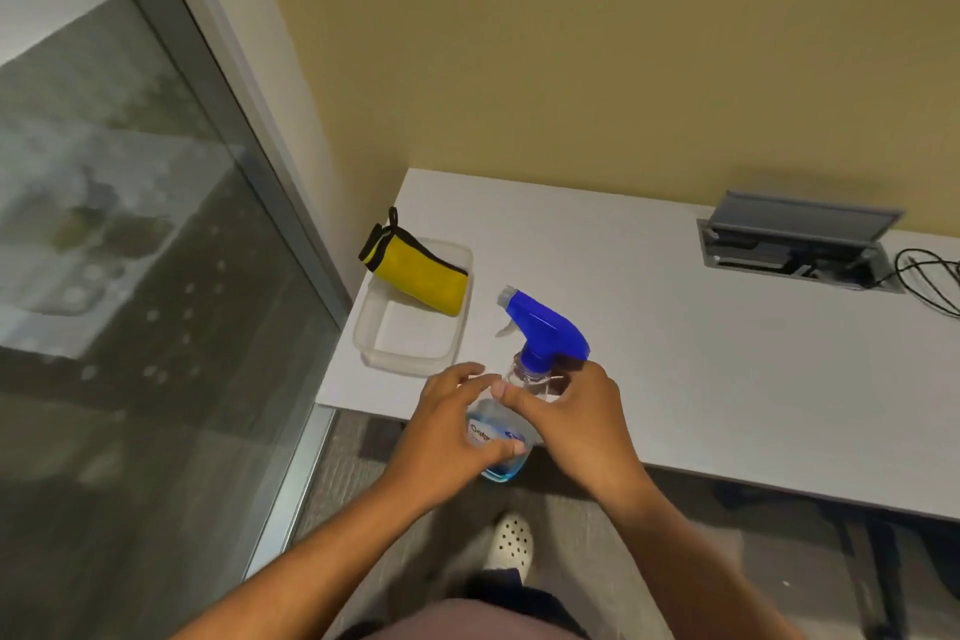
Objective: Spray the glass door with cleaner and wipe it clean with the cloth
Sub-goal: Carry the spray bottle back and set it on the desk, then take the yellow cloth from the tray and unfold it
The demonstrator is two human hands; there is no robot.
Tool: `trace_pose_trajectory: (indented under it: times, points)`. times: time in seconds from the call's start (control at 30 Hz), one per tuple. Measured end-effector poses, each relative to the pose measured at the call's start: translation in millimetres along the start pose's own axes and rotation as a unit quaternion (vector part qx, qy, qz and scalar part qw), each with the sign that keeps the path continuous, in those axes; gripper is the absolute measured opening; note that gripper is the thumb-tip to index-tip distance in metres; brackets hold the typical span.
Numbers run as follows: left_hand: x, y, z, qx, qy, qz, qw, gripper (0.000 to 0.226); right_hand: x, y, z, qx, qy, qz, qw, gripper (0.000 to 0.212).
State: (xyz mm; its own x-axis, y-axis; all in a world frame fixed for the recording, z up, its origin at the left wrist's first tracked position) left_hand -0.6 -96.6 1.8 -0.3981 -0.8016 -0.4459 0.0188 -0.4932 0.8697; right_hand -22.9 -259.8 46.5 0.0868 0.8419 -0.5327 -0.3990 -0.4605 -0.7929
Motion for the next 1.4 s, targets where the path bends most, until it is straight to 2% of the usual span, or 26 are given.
trace_pose_trajectory:
  times: [0.13, 0.27, 0.37, 0.47, 0.6, 0.67, 0.8, 0.93, 1.07, 1.27, 1.33, 1.4]
  points:
    - [10.0, 10.5, -49.6, 0.018, 0.014, -0.022, 1.000, 0.076, -1.4, 1.8, -43.4, -0.031, 0.060, -0.008, 0.998, 0.034]
    - [4.2, 9.8, -95.7, 0.041, 0.016, -0.073, 0.996, 0.064, 6.8, 1.9, -76.9, -0.068, 0.042, -0.020, 0.997, 0.033]
    - [-7.5, -0.2, -128.8, 0.055, 0.004, -0.127, 0.990, 0.066, 16.3, 3.1, -103.9, -0.074, 0.017, 0.010, 0.997, 0.040]
    - [-17.9, -16.1, -154.3, 0.045, -0.022, -0.149, 0.988, 0.074, 29.3, 10.2, -126.5, -0.109, 0.045, 0.085, 0.989, 0.057]
    - [-23.3, -46.1, -179.0, 0.099, -0.047, -0.169, 0.980, 0.073, 36.8, 7.2, -140.3, -0.116, 0.051, 0.124, 0.984, 0.042]
    - [-25.0, -44.5, -184.4, 0.091, -0.067, -0.168, 0.979, 0.071, 41.1, 8.7, -143.9, -0.129, 0.074, 0.121, 0.981, 0.044]
    - [-26.2, -49.6, -188.7, 0.121, -0.087, -0.219, 0.964, 0.075, 49.0, 8.9, -148.1, -0.074, 0.046, 0.094, 0.992, 0.042]
    - [-22.7, -79.5, -195.1, 0.184, -0.076, -0.210, 0.957, 0.076, 53.9, 11.7, -150.7, -0.059, 0.045, 0.096, 0.993, 0.039]
    - [-24.5, -80.4, -196.8, 0.170, -0.060, -0.205, 0.962, 0.080, 58.9, 10.8, -151.0, -0.047, 0.044, 0.098, 0.993, 0.040]
    - [-39.9, -85.3, -200.4, 0.191, -0.099, -0.233, 0.948, 0.095, 63.8, 5.1, -150.4, -0.021, 0.051, 0.086, 0.995, 0.041]
    - [-59.2, -89.9, -203.6, 0.218, -0.066, -0.212, 0.950, 0.088, 63.7, 5.1, -146.5, -0.010, 0.056, 0.065, 0.996, 0.046]
    - [-82.2, -97.3, -211.0, 0.247, 0.014, -0.198, 0.948, 0.073, 65.1, 9.5, -140.3, 0.004, 0.064, 0.046, 0.997, 0.055]
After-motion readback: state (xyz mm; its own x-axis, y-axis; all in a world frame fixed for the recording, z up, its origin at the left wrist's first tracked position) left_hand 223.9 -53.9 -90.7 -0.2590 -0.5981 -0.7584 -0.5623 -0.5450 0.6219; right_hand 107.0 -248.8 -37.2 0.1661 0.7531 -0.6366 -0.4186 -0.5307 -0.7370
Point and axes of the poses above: each hand's wrist, its own z-axis away from the middle knuckle, its own x-axis out of the palm, y = z × x, the point moved 1 cm from there along -z, towards the middle knuckle, and after that the axes turned 10 degrees about z, right-handed, at the moved point
